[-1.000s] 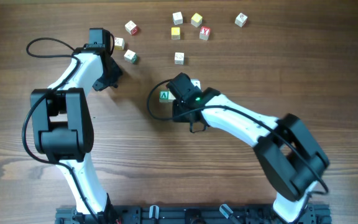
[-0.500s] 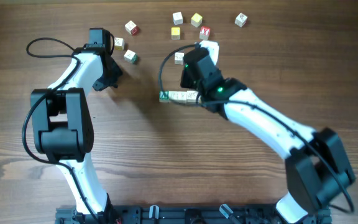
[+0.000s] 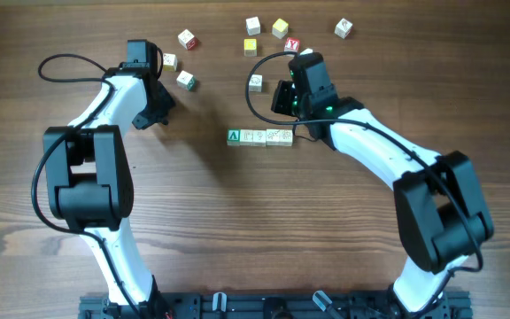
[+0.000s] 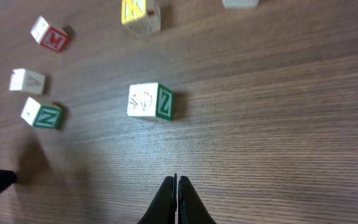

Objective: Form a horizontal line

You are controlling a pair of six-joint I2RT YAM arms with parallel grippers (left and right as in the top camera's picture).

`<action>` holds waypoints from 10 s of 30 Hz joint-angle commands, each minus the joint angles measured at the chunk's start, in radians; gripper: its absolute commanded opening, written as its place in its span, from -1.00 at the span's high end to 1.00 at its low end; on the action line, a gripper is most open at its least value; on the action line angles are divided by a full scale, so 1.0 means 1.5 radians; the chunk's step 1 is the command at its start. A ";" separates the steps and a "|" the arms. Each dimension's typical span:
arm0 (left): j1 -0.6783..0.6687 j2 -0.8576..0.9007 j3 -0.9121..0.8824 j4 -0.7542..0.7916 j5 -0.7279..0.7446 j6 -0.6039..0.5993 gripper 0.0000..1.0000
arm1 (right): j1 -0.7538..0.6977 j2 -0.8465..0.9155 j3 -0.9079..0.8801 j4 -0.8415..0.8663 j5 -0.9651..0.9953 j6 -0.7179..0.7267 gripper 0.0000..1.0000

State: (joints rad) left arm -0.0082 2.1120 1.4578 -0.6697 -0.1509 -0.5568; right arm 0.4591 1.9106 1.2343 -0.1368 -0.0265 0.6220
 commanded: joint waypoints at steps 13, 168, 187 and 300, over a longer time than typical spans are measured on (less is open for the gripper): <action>-0.001 0.009 -0.001 0.003 0.008 -0.006 0.82 | 0.007 0.082 0.078 -0.077 -0.058 -0.050 0.91; -0.001 0.009 -0.001 0.005 0.008 -0.006 0.82 | 0.032 0.050 0.078 -0.175 -0.027 -0.011 0.91; -0.001 0.009 -0.001 0.005 0.008 -0.006 0.81 | 0.030 0.045 0.078 -0.204 0.018 0.007 0.91; -0.001 0.009 -0.001 0.005 0.008 -0.006 0.81 | 0.031 0.030 0.075 -0.240 0.004 0.004 0.91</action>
State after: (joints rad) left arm -0.0082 2.1120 1.4578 -0.6659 -0.1474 -0.5594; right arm 0.5014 1.9873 1.3251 -0.4938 -0.0032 0.6239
